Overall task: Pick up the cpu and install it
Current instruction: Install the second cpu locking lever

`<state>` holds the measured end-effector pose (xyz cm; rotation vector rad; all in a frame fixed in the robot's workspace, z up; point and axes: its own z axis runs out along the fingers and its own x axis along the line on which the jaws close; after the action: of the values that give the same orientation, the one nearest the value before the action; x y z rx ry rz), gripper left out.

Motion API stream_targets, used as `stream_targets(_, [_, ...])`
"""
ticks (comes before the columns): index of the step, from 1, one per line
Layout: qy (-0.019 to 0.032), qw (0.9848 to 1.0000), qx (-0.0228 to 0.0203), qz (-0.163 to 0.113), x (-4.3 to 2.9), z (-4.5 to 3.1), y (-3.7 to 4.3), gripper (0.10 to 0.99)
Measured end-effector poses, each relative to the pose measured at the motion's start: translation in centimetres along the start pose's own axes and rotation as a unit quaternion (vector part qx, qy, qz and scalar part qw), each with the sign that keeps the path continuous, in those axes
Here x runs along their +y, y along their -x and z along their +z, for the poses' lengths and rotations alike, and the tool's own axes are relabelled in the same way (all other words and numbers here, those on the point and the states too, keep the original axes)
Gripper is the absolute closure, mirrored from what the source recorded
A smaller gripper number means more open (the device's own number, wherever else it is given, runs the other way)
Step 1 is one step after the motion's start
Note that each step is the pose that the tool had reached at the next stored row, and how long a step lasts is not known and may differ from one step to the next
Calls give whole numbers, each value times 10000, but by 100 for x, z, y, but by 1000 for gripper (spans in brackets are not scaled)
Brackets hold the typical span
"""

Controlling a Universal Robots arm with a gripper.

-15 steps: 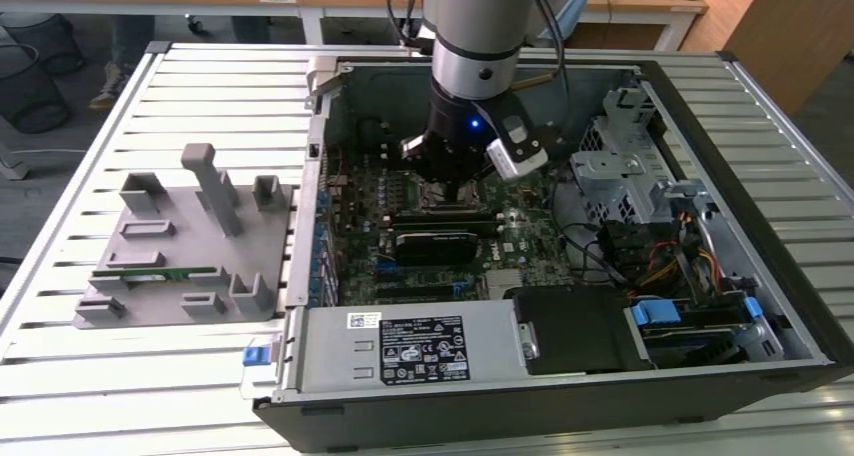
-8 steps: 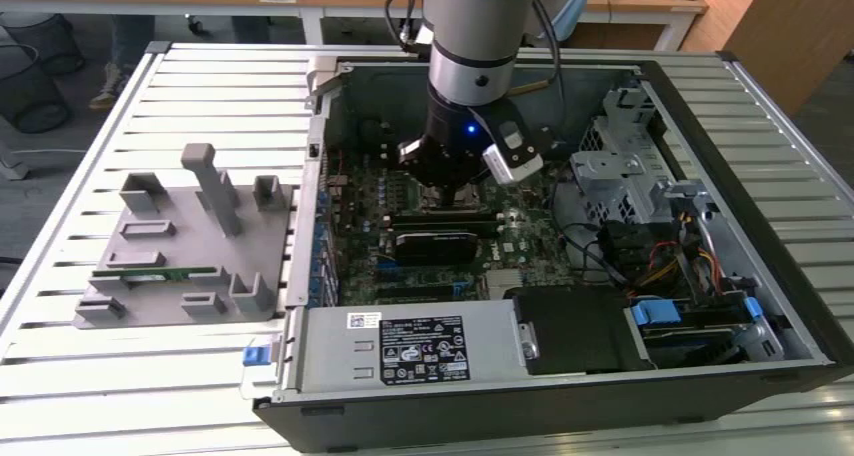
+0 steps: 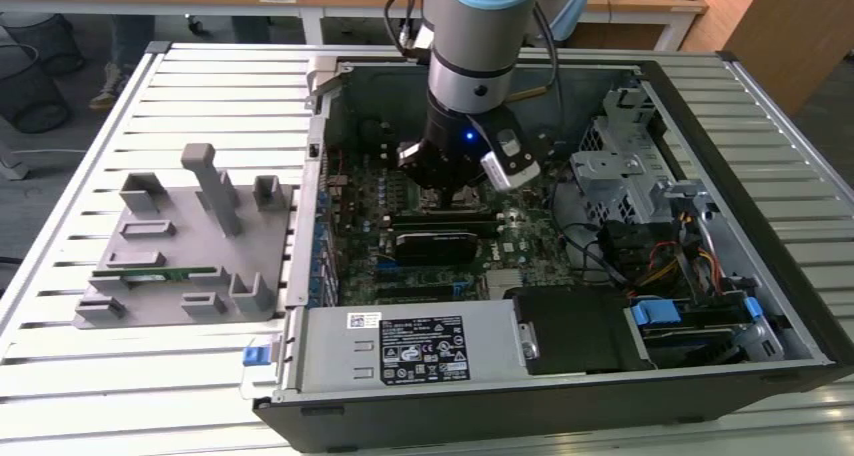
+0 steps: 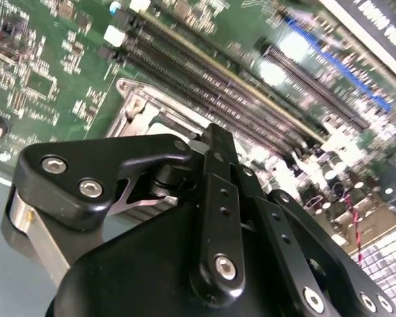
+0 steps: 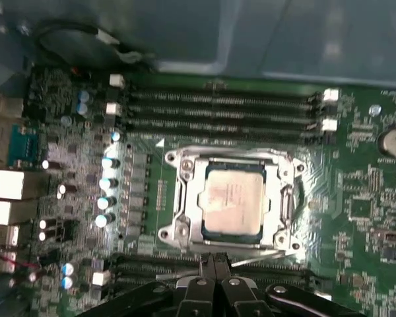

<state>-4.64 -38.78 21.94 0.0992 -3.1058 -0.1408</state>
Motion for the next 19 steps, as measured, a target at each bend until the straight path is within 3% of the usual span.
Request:
stream_targets(2, [128, 9999, -9, -5, -18, 0, -6, 980])
stream_targets(4, [168, 9999, -11, -6, -47, 0, -17, 980])
stream_targets(11, [227, 9997, -14, -8, -136, 10, -70, 980])
stream_targets(19, [266, 9996, -16, -9, -150, 123, -87, 980])
